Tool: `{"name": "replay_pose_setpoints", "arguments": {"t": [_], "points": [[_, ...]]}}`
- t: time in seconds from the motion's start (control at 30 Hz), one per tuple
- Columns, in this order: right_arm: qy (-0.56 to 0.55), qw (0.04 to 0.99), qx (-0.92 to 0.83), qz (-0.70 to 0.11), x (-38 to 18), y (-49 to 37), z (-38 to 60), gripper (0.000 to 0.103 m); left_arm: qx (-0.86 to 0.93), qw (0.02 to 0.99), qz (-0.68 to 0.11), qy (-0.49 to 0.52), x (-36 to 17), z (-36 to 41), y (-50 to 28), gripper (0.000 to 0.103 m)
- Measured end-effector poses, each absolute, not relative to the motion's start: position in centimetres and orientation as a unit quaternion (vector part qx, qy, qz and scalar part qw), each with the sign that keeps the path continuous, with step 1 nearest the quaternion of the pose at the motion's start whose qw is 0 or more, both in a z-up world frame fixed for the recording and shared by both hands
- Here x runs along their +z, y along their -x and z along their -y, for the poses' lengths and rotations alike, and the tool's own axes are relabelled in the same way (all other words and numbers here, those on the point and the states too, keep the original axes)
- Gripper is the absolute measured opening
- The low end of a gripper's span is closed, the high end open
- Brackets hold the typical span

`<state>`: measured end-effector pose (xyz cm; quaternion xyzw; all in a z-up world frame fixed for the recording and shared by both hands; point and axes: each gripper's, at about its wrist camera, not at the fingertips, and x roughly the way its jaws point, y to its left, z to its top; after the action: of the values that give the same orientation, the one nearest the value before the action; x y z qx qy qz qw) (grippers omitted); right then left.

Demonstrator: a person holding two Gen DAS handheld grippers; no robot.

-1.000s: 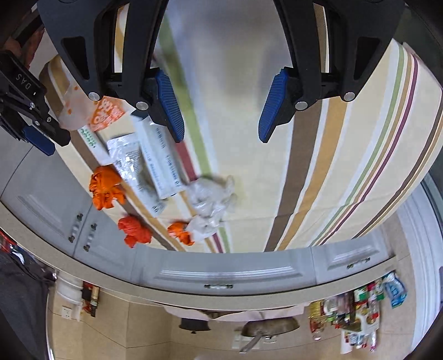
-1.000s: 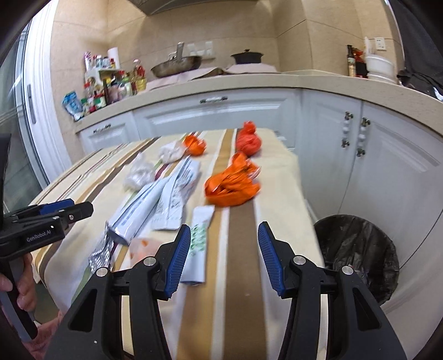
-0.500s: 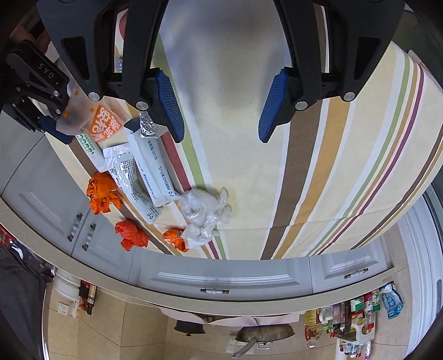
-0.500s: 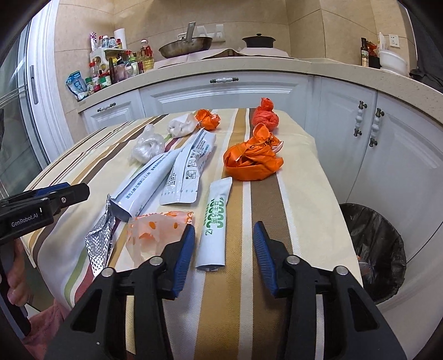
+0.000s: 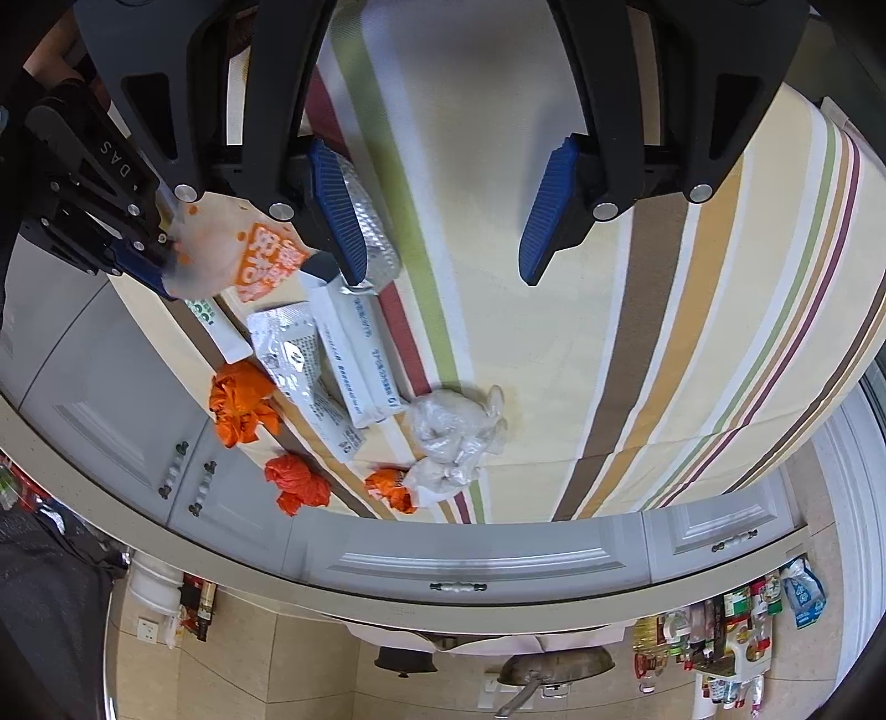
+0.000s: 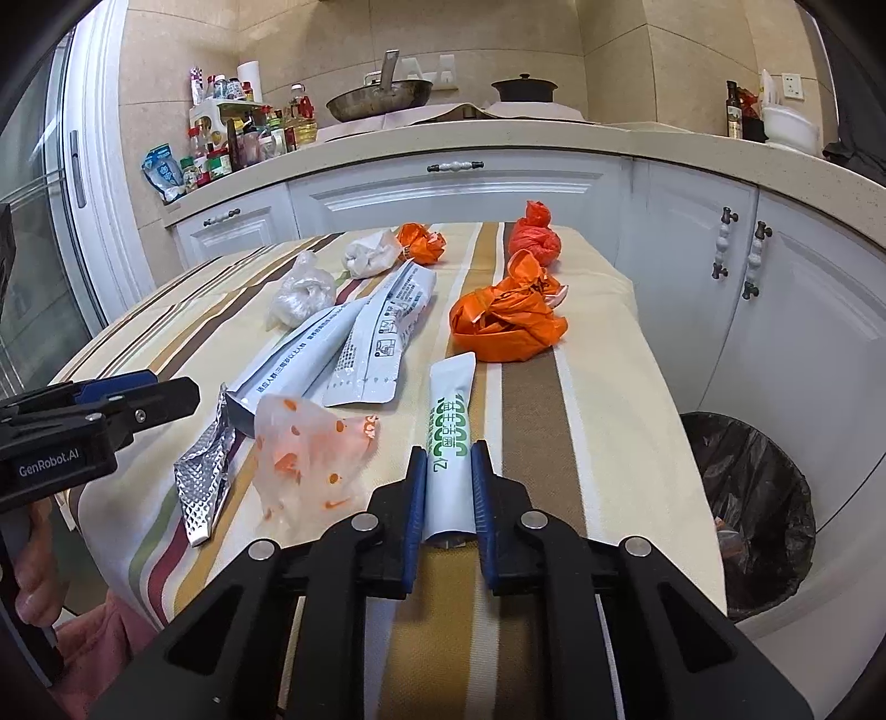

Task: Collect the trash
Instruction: 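Grasp the silver foil wrapper with the left tool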

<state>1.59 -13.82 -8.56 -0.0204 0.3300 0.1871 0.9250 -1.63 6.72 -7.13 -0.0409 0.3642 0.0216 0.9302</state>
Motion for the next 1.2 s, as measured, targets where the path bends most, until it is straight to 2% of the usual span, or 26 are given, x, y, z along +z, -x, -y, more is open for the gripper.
{"name": "replay_pose_setpoints", "arguments": {"t": [0.17, 0.37, 0.43, 0.57, 0.63, 0.67, 0.7, 1.2], "points": [[0.011, 0.93, 0.181, -0.32, -8.1, -1.2, 15.0, 0.017, 0.012, 0.928, -0.37, 0.032, -7.3, -5.2, 1.8, 0.062], [-0.002, 0.935, 0.175, -0.308, -7.6, -0.7, 16.1, 0.017, 0.004, 0.92, -0.391, 0.025, -8.6, -3.8, 1.6, 0.061], [-0.005, 0.936, 0.174, -0.306, -7.5, -0.6, 16.3, 0.017, 0.003, 0.916, -0.4, 0.028, -9.0, -3.8, 1.5, 0.055], [-0.008, 0.936, 0.174, -0.305, -7.5, -0.6, 16.5, 0.017, 0.002, 0.915, -0.401, 0.034, -9.1, -4.1, 1.7, 0.028], [-0.009, 0.936, 0.175, -0.305, -7.6, -0.6, 16.6, 0.017, 0.002, 0.915, -0.401, 0.038, -9.1, -4.3, 1.8, 0.028], [-0.008, 0.936, 0.175, -0.304, -7.6, -0.6, 16.6, 0.017, 0.004, 0.916, -0.4, 0.039, -9.1, -4.4, 2.0, 0.025], [-0.007, 0.937, 0.175, -0.304, -7.5, -0.6, 16.5, 0.017, 0.004, 0.916, -0.399, 0.041, -9.1, -4.6, 2.1, 0.017], [0.004, 0.94, 0.17, -0.297, -7.0, -0.2, 16.0, 0.017, 0.023, 0.935, -0.352, 0.042, -6.8, -6.0, 3.6, 0.015]]}}
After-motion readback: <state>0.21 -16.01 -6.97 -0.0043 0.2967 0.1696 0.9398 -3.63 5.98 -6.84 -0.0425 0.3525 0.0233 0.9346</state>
